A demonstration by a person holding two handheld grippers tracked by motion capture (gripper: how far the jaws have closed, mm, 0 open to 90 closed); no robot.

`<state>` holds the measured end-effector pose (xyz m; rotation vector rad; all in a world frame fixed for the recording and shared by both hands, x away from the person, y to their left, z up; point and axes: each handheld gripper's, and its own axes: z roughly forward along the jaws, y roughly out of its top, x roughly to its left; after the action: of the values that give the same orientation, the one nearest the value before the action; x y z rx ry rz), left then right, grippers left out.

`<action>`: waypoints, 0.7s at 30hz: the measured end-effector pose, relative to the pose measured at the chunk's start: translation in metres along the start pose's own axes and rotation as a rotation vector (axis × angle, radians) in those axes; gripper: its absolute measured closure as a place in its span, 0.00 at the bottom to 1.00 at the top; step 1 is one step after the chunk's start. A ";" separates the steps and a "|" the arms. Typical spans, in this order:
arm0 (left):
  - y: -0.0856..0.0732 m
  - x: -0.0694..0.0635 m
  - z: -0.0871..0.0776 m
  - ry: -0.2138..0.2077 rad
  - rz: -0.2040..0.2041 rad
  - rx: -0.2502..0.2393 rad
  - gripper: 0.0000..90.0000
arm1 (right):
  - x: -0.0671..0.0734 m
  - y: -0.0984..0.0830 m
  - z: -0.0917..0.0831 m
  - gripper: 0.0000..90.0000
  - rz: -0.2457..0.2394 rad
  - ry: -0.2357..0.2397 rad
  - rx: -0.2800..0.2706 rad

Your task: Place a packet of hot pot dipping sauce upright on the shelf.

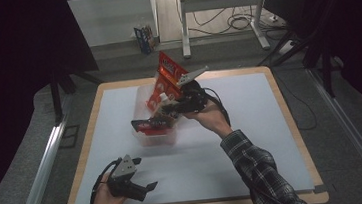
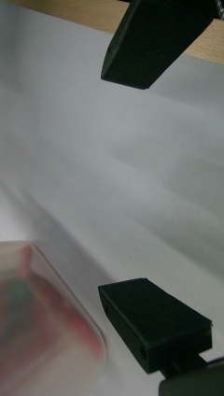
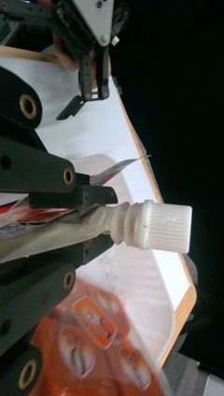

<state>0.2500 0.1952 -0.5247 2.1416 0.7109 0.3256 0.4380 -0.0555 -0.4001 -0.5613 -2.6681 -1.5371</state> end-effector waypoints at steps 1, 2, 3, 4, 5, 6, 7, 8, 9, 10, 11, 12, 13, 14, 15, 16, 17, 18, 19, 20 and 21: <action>0.000 0.000 0.000 0.000 0.001 0.001 0.02 | 0.001 0.002 0.002 0.87 -0.001 0.005 0.002; 0.000 0.000 0.000 0.000 0.001 0.001 0.02 | 0.001 0.003 0.004 0.87 0.000 0.008 0.003; 0.000 0.000 0.000 0.000 0.002 0.002 0.02 | 0.001 0.005 0.007 0.88 0.001 0.010 0.008; 0.000 0.000 0.000 0.000 0.003 0.002 0.02 | 0.001 0.006 0.009 0.88 0.006 0.017 0.015; 0.000 0.000 0.000 0.000 0.004 0.003 0.02 | 0.002 0.007 0.011 0.89 0.007 0.022 0.017; 0.000 0.000 0.000 -0.001 0.005 0.004 0.02 | 0.002 0.008 0.013 0.89 0.009 0.022 0.017; 0.000 -0.001 0.000 -0.002 0.005 0.004 0.02 | 0.002 0.009 0.015 0.89 0.010 0.026 0.020; 0.000 -0.001 0.000 -0.004 0.005 0.003 0.02 | 0.002 0.010 0.016 0.89 0.009 0.027 0.020; 0.000 -0.001 0.000 -0.004 0.005 0.003 0.02 | 0.002 0.011 0.018 0.89 0.011 0.028 0.021; 0.000 -0.001 0.000 -0.004 0.005 0.003 0.02 | 0.002 0.012 0.019 0.90 0.015 0.033 0.021; 0.000 -0.001 0.000 -0.004 0.005 0.003 0.02 | 0.001 0.012 0.020 0.90 0.017 0.036 0.022; 0.000 -0.001 0.000 -0.004 0.006 0.003 0.02 | 0.001 0.012 0.022 0.90 0.019 0.041 0.021; 0.000 -0.001 0.001 -0.003 0.006 0.002 0.02 | 0.001 0.012 0.024 0.91 0.023 0.046 0.021; 0.000 -0.001 0.001 -0.003 0.006 0.003 0.02 | 0.001 0.012 0.025 0.91 0.024 0.046 0.022; 0.000 -0.001 0.001 -0.003 0.006 0.003 0.02 | 0.001 0.012 0.025 0.92 0.028 0.045 0.022; 0.000 -0.001 0.000 -0.003 0.006 0.003 0.02 | 0.000 0.011 0.026 0.92 0.033 0.045 0.024; 0.000 -0.001 0.000 -0.002 0.006 0.003 0.02 | -0.001 0.011 0.026 0.93 0.041 0.043 0.028; 0.000 -0.001 0.000 -0.003 0.006 0.003 0.02 | -0.001 0.010 0.025 0.93 0.046 0.041 0.037; 0.000 -0.001 0.001 -0.003 0.007 0.003 0.02 | -0.002 0.010 0.024 0.94 0.047 0.039 0.041; 0.000 -0.001 0.001 -0.003 0.007 0.003 0.02 | -0.003 0.009 0.022 0.94 0.050 0.027 0.051; 0.000 -0.001 0.001 -0.003 0.007 0.004 0.02 | -0.004 0.009 0.020 0.95 0.053 0.022 0.057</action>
<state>0.2495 0.1941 -0.5249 2.1480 0.7033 0.3252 0.4478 -0.0357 -0.4042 -0.6042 -2.6486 -1.4408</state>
